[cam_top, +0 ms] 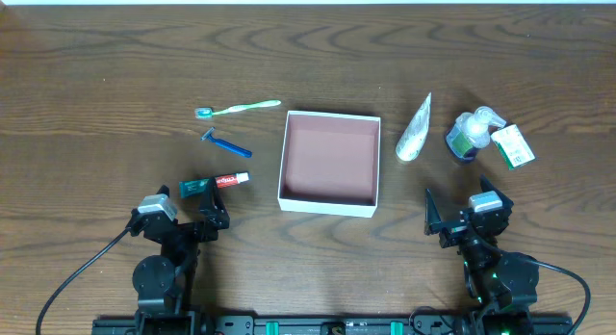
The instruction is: Pack container
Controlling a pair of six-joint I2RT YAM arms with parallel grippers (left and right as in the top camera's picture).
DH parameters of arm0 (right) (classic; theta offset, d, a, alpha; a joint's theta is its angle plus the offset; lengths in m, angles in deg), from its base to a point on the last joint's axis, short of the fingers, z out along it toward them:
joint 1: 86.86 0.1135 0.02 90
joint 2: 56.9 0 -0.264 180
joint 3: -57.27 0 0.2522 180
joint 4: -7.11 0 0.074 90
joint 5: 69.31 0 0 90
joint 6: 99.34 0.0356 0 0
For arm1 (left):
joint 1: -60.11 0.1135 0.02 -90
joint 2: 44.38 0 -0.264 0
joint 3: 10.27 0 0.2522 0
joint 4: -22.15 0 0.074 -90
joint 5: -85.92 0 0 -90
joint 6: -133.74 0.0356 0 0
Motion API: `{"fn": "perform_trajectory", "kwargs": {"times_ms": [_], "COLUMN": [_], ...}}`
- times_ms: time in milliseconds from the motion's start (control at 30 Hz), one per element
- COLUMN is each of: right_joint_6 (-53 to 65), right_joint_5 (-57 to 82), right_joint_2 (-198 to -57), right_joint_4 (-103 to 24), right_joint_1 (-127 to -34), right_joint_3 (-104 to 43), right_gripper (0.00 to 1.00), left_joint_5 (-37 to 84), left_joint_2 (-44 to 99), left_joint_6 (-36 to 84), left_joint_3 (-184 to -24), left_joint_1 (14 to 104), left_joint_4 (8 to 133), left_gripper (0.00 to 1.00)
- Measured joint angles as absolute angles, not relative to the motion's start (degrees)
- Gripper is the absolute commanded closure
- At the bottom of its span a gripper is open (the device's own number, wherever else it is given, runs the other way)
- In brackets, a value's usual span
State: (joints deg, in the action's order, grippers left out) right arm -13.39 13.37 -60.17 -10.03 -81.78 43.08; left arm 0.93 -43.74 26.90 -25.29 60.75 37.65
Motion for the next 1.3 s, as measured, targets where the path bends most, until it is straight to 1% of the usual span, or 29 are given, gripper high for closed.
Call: {"fn": "perform_trajectory", "kwargs": {"times_ms": [1067,1300], "right_joint_6": [-13.5,-15.8], "right_joint_5": [13.4,18.2], "right_joint_2": [-60.2,-60.2], "right_joint_4": [-10.0,-8.8], "right_joint_1": [-81.8,-81.8], "right_joint_3": [43.1,43.1], "right_gripper": [0.01,0.01], "left_joint_5": [0.9,0.9], "left_joint_2": [-43.7,-43.7], "left_joint_6": [26.9,26.9], "left_joint_3": [-25.3,-25.3], "left_joint_1": [60.8,60.8], "left_joint_4": [37.6,37.6], "left_gripper": [0.02,0.02]}}
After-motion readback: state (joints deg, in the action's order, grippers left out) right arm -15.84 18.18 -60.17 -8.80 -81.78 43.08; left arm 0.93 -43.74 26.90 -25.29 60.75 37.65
